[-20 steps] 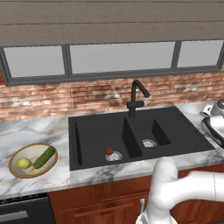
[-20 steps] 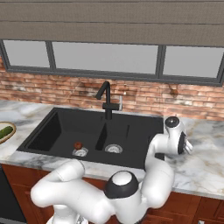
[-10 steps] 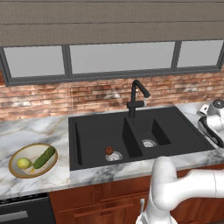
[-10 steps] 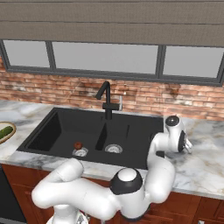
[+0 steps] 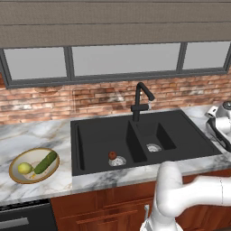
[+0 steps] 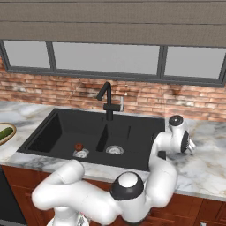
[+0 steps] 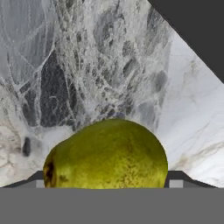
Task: There is a mixed pile of frozen fruits and vegetables on the counter. Locate all the frozen vegetables and place the items in a bowl on the counter. Take all the frozen fruits and defrost them in a running sink.
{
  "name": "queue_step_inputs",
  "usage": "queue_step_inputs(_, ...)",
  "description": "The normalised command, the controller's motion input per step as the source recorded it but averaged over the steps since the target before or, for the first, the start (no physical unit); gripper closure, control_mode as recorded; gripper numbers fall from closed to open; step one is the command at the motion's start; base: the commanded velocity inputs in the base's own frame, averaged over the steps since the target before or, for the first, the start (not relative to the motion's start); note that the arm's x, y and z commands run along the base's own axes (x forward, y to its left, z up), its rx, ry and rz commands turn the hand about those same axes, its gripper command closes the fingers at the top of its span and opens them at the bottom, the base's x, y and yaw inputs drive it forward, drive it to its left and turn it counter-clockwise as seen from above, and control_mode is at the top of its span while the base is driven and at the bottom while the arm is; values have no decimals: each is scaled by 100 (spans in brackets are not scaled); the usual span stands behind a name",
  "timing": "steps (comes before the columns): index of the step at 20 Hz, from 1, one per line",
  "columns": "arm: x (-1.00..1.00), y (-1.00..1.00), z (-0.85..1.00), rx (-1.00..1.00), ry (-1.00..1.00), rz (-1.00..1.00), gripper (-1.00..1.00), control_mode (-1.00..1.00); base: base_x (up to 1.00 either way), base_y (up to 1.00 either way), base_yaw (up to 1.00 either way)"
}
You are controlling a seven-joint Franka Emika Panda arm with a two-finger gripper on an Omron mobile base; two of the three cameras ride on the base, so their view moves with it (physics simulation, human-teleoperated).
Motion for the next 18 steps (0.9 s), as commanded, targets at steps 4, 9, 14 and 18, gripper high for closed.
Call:
queue_step_inputs(4,-90,56,64,0,-9,9,100,-100,0,0,0)
queue_step_inputs(9,-88,93,91,-7,-4,17,100,-100,0,0,0)
queue_step_inputs(14,-60,100,86,-12,0,20,100,-100,0,0,0)
queue_step_inputs(18,-38,100,67,-11,1,21,100,-100,0,0,0)
